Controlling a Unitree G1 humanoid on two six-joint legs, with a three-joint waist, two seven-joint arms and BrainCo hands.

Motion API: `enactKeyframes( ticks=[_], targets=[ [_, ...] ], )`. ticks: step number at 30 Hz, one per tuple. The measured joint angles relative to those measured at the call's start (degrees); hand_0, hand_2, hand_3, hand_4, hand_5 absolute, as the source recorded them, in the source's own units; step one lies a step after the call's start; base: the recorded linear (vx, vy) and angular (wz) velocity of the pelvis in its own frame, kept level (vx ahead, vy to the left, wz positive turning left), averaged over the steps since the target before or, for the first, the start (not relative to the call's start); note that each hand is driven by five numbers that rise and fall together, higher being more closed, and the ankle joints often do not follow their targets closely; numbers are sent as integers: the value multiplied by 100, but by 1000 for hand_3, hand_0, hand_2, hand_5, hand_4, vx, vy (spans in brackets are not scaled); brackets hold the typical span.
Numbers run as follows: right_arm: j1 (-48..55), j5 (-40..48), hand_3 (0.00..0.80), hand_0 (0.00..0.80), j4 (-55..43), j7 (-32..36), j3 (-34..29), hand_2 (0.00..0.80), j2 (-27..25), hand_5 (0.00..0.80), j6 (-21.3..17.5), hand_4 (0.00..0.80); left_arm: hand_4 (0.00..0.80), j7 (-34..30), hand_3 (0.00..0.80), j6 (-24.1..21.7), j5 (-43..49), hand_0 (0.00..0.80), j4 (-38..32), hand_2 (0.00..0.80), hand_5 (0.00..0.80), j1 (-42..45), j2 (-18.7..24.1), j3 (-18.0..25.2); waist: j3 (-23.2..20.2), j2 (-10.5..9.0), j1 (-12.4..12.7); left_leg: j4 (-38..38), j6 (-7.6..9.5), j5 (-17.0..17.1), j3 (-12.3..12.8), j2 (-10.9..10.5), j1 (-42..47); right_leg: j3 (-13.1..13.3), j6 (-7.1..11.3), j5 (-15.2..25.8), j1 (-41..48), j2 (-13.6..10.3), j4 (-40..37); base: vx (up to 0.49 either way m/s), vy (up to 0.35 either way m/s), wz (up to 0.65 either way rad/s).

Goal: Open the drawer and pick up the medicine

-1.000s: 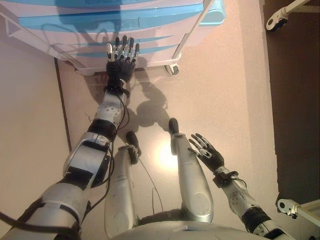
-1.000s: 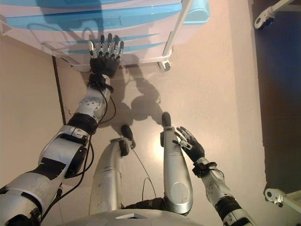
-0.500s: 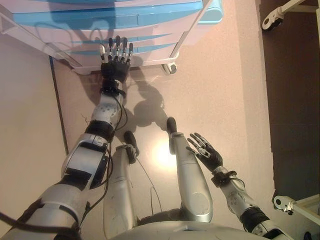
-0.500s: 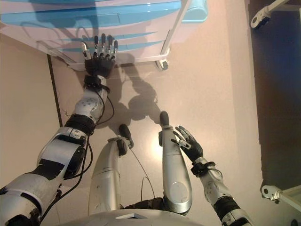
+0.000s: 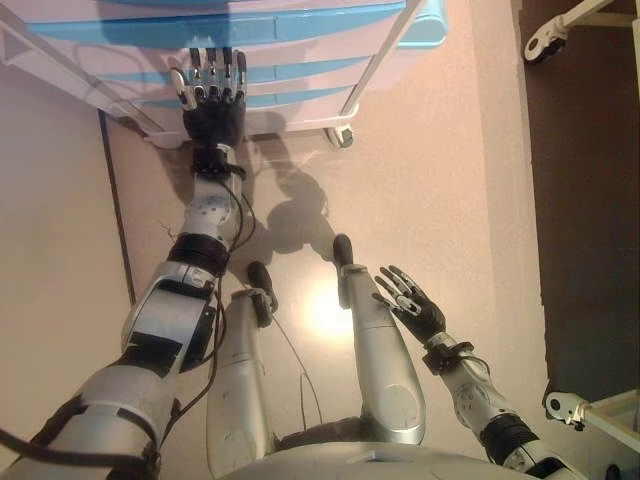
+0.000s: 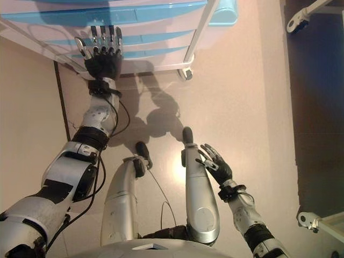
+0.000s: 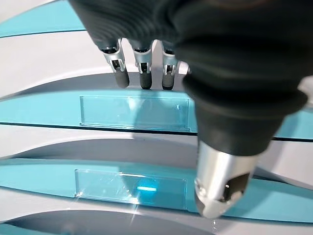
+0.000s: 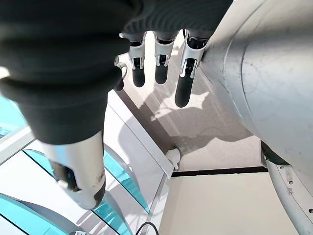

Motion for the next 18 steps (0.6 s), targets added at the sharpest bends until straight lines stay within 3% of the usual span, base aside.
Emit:
enactKeyframes(
  ticks=[18],
  targets=[
    [-13, 91, 0, 0, 55, 88, -1, 0, 8, 0, -23, 0, 0, 150, 0, -379, -84, 0, -143, 0, 0, -36, -4, -115, 3, 5, -2, -45, 4, 6, 26, -15, 33, 52, 0, 0, -22, -14, 5, 0, 2, 0]
  ],
)
